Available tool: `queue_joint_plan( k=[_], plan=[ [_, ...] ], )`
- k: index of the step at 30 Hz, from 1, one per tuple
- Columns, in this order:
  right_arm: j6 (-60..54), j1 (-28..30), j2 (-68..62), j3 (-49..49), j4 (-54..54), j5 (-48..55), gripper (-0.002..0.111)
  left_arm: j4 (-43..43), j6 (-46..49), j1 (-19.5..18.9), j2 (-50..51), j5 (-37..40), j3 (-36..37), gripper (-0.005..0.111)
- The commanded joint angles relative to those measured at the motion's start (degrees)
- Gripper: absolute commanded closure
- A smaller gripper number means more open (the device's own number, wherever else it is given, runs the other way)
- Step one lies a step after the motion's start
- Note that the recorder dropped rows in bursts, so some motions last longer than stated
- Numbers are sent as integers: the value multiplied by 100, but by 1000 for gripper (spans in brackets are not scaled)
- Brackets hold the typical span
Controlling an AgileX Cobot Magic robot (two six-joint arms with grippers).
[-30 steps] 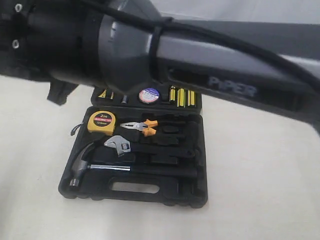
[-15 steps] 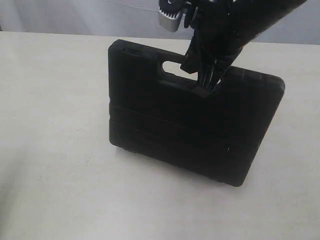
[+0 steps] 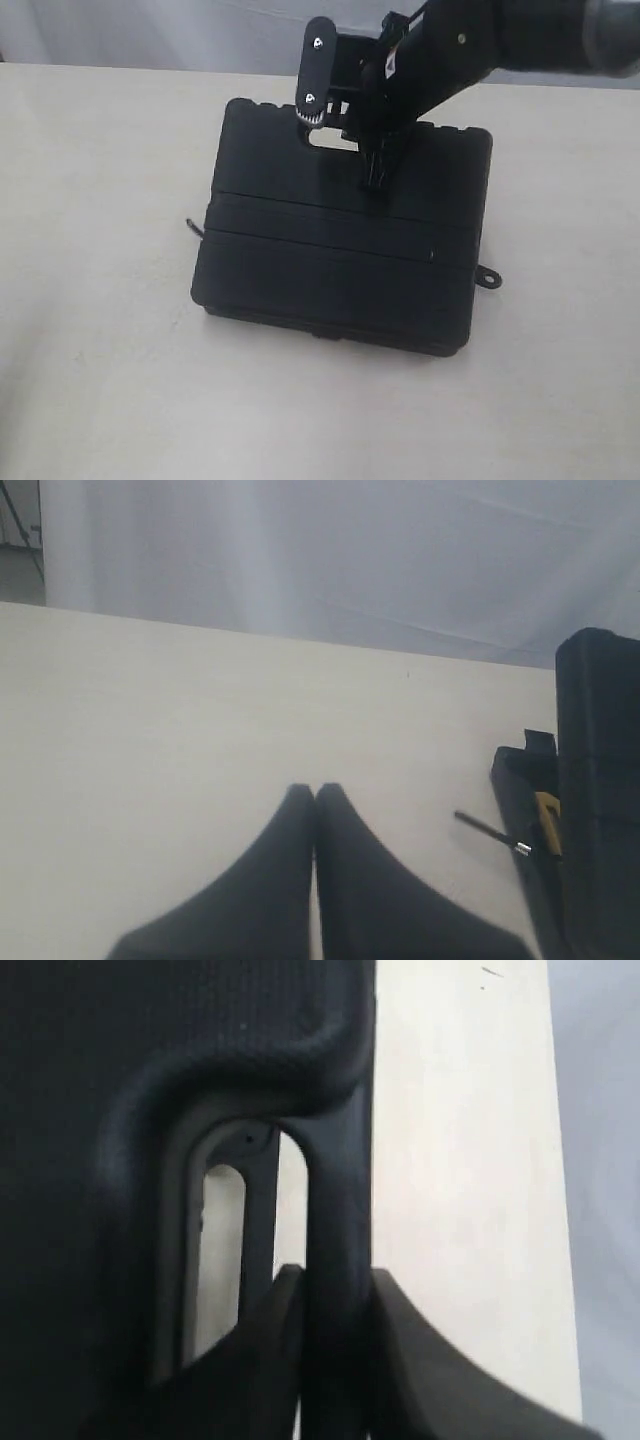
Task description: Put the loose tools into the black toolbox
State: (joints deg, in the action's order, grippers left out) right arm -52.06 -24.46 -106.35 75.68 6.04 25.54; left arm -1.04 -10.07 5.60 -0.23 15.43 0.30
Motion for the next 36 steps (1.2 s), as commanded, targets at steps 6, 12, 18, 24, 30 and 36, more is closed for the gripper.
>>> queue_joint_plan(
  k=[6,12,18,24,30,36],
  plan=[
    [217,-32,-576,-33,743,-398,36,-14,2,33,23,4,-30,107],
    [800,-45,-179,-33,714,-485,44,-14,2,33,23,4,-30,107],
    [1648,-45,990,-33,714,415,47,-14,2,33,23,4,-30,107],
    [2434,-45,2746,-33,714,1938,76,-14,2,33,23,4,-30,107],
    [2845,-45,4028,-67,703,3829,109,-14,2,33,23,4,-30,107],
    [3111,-283,5448,-444,438,4423,109,-14,2,33,23,4,-30,107]
  ],
)
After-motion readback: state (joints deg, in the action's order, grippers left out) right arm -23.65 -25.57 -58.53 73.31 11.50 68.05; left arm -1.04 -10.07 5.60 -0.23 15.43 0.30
